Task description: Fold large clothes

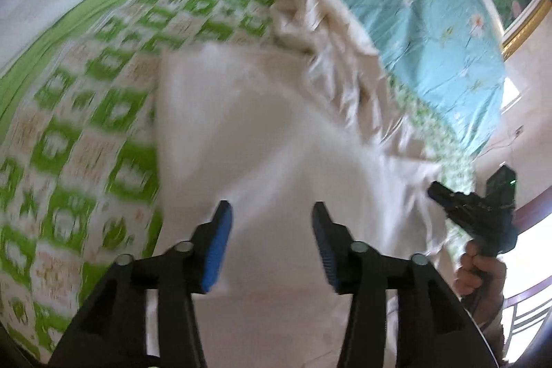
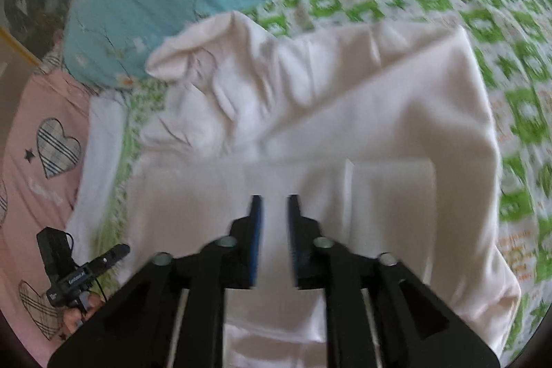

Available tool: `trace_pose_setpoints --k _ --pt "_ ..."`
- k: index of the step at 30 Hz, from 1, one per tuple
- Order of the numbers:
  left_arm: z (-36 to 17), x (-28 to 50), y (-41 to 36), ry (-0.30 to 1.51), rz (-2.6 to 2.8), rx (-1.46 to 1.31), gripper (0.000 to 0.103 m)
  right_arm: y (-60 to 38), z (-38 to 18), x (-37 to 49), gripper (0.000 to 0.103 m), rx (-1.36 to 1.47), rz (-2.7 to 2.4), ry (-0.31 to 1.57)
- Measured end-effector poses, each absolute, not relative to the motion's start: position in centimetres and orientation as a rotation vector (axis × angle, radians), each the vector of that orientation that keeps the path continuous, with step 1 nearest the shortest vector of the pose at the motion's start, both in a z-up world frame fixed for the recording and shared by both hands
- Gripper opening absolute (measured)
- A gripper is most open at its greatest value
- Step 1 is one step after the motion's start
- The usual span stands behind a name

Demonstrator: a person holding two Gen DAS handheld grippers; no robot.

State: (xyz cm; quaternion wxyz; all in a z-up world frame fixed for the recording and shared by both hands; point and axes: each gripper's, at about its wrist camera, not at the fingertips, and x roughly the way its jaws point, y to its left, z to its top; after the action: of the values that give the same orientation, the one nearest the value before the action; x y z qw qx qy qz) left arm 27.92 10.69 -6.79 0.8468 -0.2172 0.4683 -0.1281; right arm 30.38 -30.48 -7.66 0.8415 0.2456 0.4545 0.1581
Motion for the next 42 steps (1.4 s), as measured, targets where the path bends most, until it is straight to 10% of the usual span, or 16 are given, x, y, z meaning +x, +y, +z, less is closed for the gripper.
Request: trace_pose_setpoints --k 20,23,24,25,42 --pt "-5.2 59.4 9.9 0.992 -0.434 -0.825 0.073 -20.7 -6.5 56.1 0.051 1.023 0.535 0.977" --pt "-6.2 61.1 8.9 1.010 -0.444 -0.812 0.052 -20.4 -7.7 57.6 0.021 1.031 0.504 0.976" --pt "-6.3 61.1 8.4 1.012 -0.465 -0.804 0.021 -20.4 -7.8 57.9 0.003 1.023 0.502 0.977" --pt "-6.2 60.9 7.8 1.014 -0.499 -0.785 0.011 -20.5 -7.8 57.8 0.003 1.018 0.498 0.977" --pt "-6.3 32.8 1.4 0.937 -0.730 -0.549 0.011 -25.7 -4.9 33.5 0.002 0.741 0.786 0.931"
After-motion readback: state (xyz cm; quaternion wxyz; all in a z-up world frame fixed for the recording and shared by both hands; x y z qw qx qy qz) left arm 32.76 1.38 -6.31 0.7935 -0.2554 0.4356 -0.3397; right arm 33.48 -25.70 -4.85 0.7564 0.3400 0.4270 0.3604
